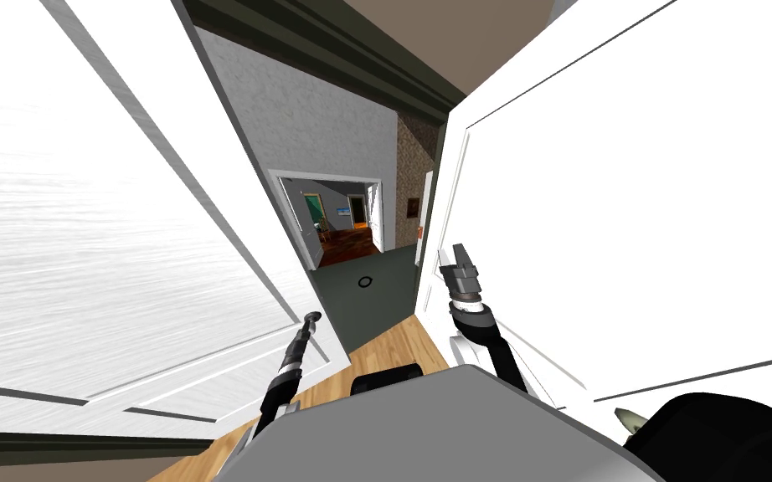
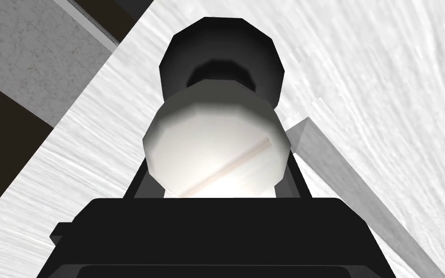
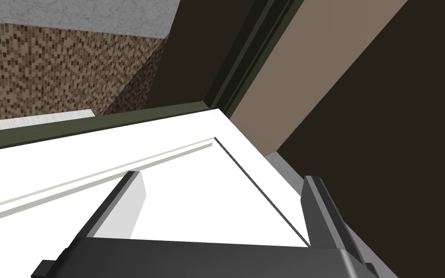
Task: Pull the door open
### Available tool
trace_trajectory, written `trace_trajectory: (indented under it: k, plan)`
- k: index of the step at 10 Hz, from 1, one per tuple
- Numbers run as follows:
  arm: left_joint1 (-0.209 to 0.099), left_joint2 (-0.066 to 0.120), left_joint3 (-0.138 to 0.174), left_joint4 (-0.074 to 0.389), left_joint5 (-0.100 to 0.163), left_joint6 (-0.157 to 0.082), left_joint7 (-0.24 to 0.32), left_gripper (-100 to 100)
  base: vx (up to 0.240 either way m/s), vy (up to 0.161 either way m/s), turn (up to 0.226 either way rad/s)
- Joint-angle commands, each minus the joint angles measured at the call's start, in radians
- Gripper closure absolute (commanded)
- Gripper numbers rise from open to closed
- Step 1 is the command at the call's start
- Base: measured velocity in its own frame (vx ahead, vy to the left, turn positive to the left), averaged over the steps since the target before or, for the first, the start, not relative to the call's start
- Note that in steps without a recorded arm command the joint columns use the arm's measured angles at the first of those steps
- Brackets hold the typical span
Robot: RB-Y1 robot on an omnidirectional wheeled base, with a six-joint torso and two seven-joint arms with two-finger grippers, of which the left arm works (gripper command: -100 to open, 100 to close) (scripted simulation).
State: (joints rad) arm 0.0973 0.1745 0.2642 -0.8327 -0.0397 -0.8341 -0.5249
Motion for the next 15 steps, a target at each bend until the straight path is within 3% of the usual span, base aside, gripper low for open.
trace_trajectory:
  k: [1, 6, 8, 11, 14, 15]
  plan:
    - [-0.006, -0.008, -0.027, 0.01, 0.013, -0.002, 0.05, 100, -0.037, 0.013, -0.038]
    - [-0.014, -0.002, -0.049, 0.017, 0.046, -0.002, 0.137, 100, -0.035, 0.008, -0.019]
    - [-0.022, 0.004, -0.071, 0.024, 0.078, -0.003, 0.202, 100, -0.045, 0.01, -0.027]
    - [-0.026, 0.008, -0.083, 0.028, 0.095, -0.004, 0.261, 100, -0.044, 0.011, -0.022]
    - [-0.035, 0.014, -0.106, 0.036, 0.13, -0.005, 0.342, 100, -0.032, 0.005, -0.016]
    - [-0.035, 0.014, -0.106, 0.036, 0.13, -0.005, 0.343, 100, -0.03, 0.01, -0.005]
